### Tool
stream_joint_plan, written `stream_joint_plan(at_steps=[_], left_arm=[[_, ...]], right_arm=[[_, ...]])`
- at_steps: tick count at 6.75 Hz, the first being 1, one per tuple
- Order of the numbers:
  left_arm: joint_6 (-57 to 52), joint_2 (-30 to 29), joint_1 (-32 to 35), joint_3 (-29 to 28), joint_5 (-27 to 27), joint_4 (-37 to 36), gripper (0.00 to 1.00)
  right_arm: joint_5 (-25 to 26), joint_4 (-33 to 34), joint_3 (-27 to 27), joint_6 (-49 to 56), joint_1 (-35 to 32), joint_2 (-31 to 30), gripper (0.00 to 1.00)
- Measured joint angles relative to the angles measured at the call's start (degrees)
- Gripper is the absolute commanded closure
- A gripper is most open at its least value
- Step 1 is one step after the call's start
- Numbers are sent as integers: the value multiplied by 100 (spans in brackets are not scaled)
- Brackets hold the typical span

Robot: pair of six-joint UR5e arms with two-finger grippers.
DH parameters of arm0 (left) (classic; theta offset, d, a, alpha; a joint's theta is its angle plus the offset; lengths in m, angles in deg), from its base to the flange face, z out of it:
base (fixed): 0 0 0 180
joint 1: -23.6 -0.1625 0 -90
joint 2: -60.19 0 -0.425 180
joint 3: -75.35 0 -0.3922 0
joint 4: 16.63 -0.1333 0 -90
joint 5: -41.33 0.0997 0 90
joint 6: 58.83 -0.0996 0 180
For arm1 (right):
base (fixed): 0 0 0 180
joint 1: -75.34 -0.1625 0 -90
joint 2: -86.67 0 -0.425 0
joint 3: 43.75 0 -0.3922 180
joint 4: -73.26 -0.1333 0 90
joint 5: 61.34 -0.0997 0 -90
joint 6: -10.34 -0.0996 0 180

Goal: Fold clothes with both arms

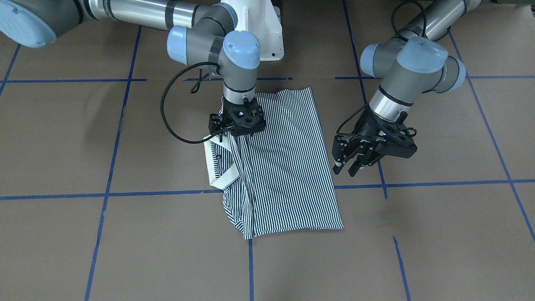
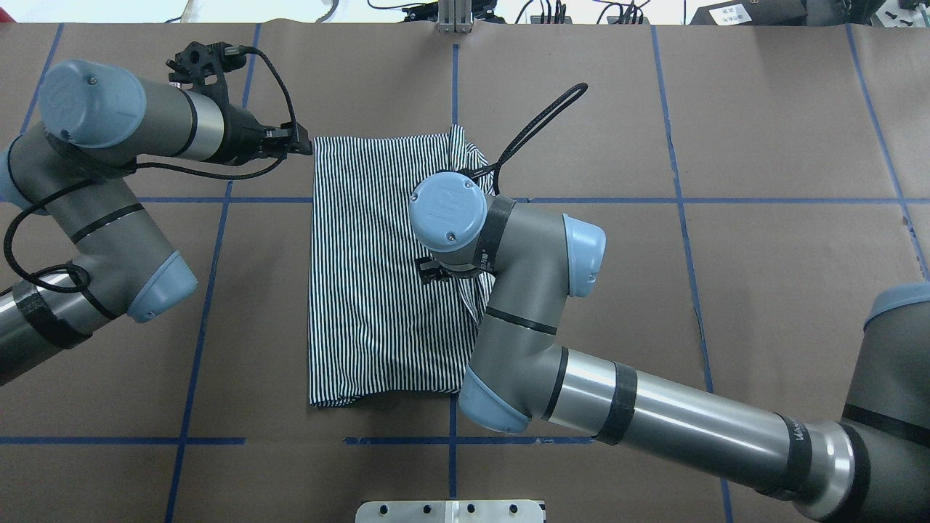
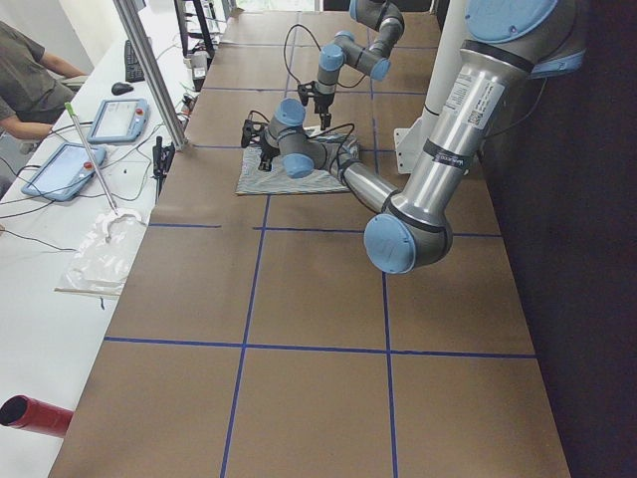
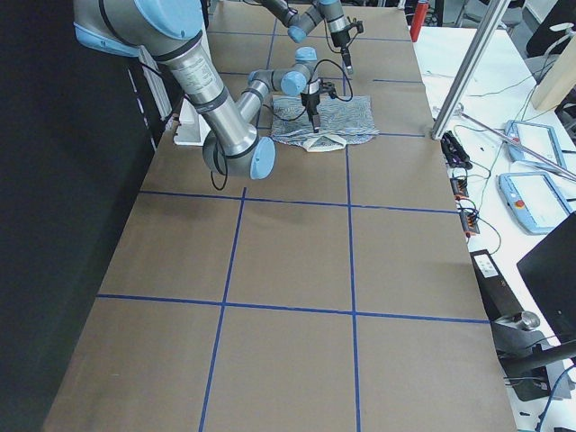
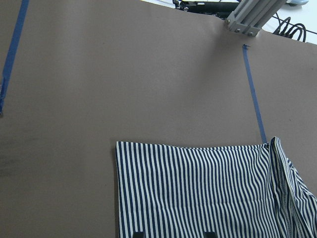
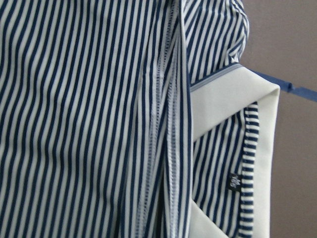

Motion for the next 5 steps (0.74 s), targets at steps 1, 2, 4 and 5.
stream_joint_plan(at_steps=[1, 2, 4, 5], left_arm=[[21, -2, -2, 3, 0, 0, 49], [28, -5, -6, 3, 0, 0, 49], [36, -4, -8, 4, 0, -7, 49], [52, -6, -9, 2, 0, -8, 49]], right_arm=[[-9, 4, -114, -34, 21, 37, 0], [-17, 115, -131, -39, 31, 24, 0], [-25, 370, -115, 1, 36, -27, 0], [-46, 416, -109, 12, 38, -40, 0]])
